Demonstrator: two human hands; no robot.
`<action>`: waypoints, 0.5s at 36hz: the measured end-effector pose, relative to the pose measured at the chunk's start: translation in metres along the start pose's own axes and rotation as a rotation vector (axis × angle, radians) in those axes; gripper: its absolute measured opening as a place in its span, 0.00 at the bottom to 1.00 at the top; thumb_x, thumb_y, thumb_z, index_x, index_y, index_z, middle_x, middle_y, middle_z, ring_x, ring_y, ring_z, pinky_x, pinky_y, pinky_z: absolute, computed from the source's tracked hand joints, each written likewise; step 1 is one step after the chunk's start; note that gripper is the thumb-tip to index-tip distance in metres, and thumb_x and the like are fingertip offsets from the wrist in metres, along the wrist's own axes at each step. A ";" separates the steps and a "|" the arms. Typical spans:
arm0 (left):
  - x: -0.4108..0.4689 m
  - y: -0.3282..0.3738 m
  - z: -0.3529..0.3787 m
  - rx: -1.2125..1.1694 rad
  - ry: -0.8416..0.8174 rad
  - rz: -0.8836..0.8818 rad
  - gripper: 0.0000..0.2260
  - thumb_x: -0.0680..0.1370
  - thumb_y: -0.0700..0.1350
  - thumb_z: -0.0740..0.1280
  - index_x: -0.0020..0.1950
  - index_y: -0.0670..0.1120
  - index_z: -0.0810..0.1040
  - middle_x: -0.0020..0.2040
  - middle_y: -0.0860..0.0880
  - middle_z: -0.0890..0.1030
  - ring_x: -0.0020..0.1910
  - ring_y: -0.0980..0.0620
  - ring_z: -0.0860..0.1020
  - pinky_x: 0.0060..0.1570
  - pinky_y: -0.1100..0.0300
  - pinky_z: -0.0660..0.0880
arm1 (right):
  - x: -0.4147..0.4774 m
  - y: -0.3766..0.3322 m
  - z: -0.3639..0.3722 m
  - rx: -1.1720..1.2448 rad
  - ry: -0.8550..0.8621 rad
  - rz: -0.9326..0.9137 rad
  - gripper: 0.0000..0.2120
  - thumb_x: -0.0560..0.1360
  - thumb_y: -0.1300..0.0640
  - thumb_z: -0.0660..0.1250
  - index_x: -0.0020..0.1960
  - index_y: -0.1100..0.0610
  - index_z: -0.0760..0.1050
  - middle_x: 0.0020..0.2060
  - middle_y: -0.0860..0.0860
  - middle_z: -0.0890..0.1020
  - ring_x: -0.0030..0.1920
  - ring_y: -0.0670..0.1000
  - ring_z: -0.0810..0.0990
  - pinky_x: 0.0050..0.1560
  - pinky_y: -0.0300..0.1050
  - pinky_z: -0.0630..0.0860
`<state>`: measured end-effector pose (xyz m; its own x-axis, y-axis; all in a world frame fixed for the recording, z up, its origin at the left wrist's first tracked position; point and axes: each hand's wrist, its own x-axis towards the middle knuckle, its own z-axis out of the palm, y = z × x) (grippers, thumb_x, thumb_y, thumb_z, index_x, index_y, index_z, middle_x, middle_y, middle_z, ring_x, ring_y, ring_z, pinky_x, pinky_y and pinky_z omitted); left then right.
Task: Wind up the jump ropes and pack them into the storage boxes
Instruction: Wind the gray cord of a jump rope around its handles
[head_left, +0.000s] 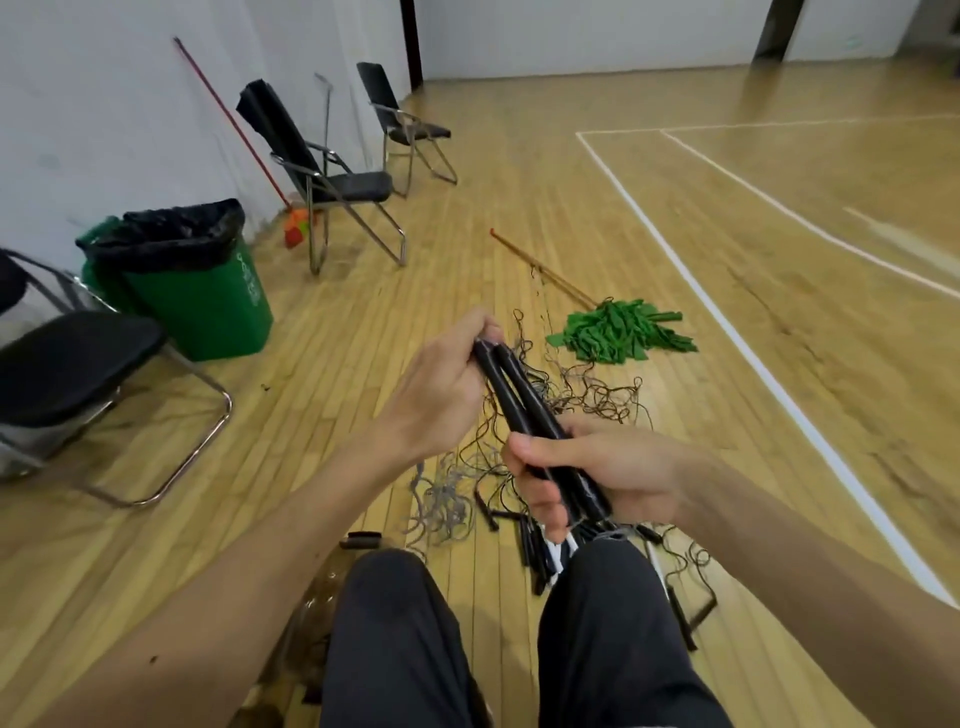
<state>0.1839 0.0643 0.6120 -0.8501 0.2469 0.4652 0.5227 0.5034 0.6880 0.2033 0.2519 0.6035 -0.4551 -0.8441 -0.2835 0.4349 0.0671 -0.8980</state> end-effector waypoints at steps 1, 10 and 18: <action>-0.003 -0.003 0.000 0.013 -0.004 -0.024 0.08 0.79 0.37 0.52 0.45 0.46 0.67 0.37 0.52 0.72 0.35 0.55 0.68 0.38 0.56 0.67 | 0.000 0.003 0.001 0.017 0.002 0.007 0.10 0.74 0.48 0.70 0.42 0.54 0.76 0.30 0.49 0.73 0.31 0.49 0.75 0.36 0.43 0.76; -0.016 -0.030 -0.001 0.001 -0.051 -0.199 0.11 0.84 0.42 0.57 0.44 0.50 0.74 0.36 0.39 0.75 0.34 0.39 0.70 0.36 0.46 0.67 | 0.004 0.019 -0.002 0.175 0.030 -0.003 0.06 0.82 0.58 0.63 0.46 0.56 0.74 0.31 0.48 0.65 0.27 0.43 0.63 0.27 0.35 0.64; -0.018 -0.050 0.000 0.135 0.105 -0.185 0.12 0.85 0.49 0.58 0.45 0.46 0.73 0.35 0.44 0.77 0.32 0.45 0.73 0.31 0.53 0.70 | 0.013 0.025 0.003 0.263 0.117 0.054 0.07 0.78 0.55 0.68 0.47 0.60 0.80 0.30 0.48 0.64 0.26 0.43 0.61 0.24 0.34 0.61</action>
<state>0.1728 0.0343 0.5694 -0.9156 0.0565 0.3980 0.3393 0.6397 0.6897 0.2108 0.2410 0.5782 -0.5057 -0.7749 -0.3793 0.6407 -0.0429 -0.7666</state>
